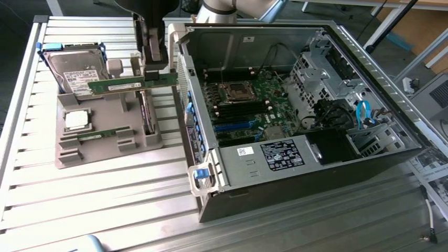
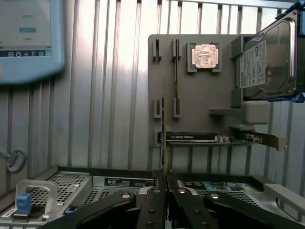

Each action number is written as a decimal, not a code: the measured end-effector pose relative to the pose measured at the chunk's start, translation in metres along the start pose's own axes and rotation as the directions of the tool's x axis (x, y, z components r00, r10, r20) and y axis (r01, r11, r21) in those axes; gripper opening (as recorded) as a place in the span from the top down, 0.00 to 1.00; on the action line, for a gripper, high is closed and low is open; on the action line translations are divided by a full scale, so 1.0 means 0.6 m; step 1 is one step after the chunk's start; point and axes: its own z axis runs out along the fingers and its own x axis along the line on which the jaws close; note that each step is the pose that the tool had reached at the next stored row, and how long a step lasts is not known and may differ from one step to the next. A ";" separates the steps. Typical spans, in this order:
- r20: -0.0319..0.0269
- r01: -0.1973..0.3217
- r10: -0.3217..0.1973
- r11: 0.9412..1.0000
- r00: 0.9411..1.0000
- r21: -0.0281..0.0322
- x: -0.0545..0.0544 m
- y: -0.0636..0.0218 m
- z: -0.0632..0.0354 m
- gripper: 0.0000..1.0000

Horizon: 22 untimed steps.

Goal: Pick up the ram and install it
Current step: 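Pick up the ram and move it above insertion slot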

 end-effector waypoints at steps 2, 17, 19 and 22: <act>0.000 0.000 0.000 1.000 1.000 0.000 0.000 -0.008 0.000 0.88; 0.000 0.003 -0.003 1.000 1.000 0.000 0.005 -0.078 -0.001 0.88; 0.000 0.003 -0.003 1.000 1.000 0.000 0.005 -0.087 -0.001 0.88; 0.000 0.004 -0.004 1.000 1.000 0.000 0.006 -0.102 -0.002 0.88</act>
